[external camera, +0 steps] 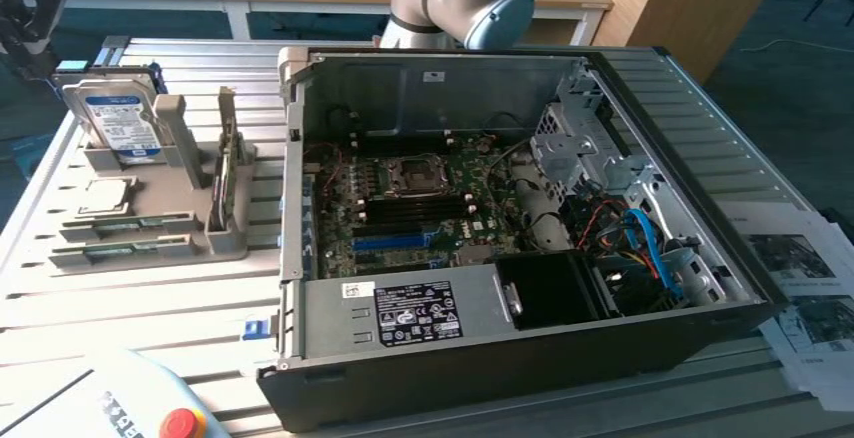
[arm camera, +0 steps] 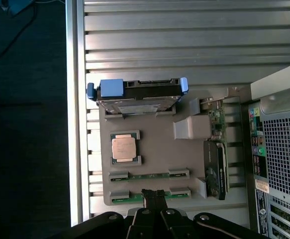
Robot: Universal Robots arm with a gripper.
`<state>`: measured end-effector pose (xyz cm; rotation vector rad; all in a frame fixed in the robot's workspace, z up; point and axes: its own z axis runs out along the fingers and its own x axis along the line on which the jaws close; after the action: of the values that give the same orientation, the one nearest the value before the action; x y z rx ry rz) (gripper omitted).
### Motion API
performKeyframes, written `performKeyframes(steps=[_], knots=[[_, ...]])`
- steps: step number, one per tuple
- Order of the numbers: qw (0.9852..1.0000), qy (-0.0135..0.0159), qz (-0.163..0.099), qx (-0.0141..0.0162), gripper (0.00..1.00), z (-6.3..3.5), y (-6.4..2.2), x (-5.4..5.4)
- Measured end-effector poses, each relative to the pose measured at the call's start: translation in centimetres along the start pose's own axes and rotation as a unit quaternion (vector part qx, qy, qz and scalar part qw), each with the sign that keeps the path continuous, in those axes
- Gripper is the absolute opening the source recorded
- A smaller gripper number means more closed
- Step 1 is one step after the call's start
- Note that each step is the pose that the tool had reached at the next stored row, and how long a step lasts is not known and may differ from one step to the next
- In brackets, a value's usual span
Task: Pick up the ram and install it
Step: 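Reach for the ram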
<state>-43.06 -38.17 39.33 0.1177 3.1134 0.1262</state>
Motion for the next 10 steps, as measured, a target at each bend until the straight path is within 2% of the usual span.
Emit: performKeyframes(steps=[6,10], knots=[[1.0000,0.0016,0.000,0.0037,0.10,0.02,0.21,-0.13],[1.0000,0.0044,0.000,0.0073,0.10,0.04,0.46,-0.35]])
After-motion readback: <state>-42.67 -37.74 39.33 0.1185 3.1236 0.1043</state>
